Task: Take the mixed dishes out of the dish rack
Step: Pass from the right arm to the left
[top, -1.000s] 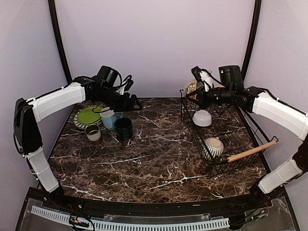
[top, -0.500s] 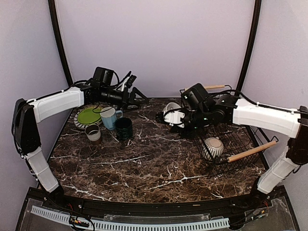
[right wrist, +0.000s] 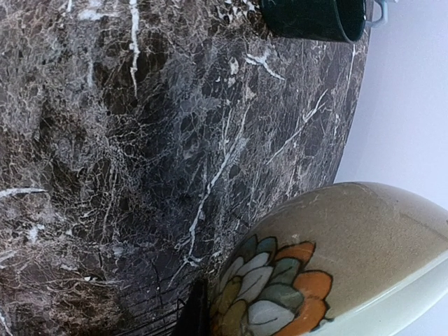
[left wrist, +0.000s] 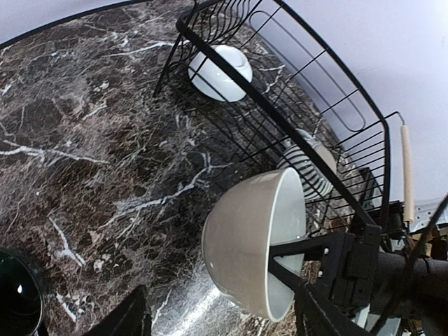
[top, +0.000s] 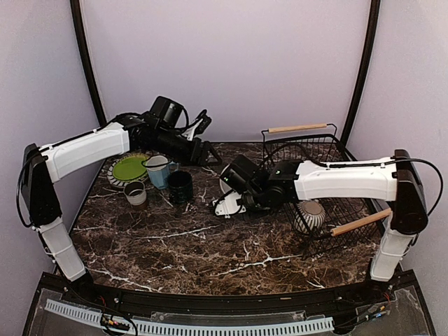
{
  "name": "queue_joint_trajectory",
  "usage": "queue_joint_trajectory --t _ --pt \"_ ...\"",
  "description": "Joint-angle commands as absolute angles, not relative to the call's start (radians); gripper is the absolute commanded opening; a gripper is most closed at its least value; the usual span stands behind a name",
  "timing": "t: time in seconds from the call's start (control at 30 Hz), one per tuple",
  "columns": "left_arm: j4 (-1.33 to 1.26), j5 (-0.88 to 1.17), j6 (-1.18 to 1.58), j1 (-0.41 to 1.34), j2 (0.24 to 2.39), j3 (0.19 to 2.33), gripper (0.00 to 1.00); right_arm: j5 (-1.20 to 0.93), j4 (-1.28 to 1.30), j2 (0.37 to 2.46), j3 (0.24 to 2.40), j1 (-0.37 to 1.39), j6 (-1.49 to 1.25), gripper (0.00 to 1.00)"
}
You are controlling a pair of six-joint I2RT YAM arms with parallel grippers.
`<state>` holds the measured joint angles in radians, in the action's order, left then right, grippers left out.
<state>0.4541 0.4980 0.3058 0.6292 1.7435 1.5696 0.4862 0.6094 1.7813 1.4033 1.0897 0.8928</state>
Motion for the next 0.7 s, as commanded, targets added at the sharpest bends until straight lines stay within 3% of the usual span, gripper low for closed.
queue_joint_trajectory --t 0.0,0.33,0.5,0.67 --pt "0.606 0.286 0.188 0.692 1.775 1.635 0.63 0.585 0.575 1.797 1.461 1.129 0.97 0.0" --pt "0.663 0.148 0.143 0.784 1.818 1.664 0.43 0.591 0.644 1.868 1.531 1.198 0.984 0.0" --pt "0.726 -0.026 0.114 0.837 1.846 1.697 0.29 0.583 0.695 1.9 1.567 1.212 0.978 0.0" --pt "0.744 -0.028 0.116 0.842 1.868 1.712 0.19 0.568 0.692 1.889 1.559 1.219 0.975 0.0"
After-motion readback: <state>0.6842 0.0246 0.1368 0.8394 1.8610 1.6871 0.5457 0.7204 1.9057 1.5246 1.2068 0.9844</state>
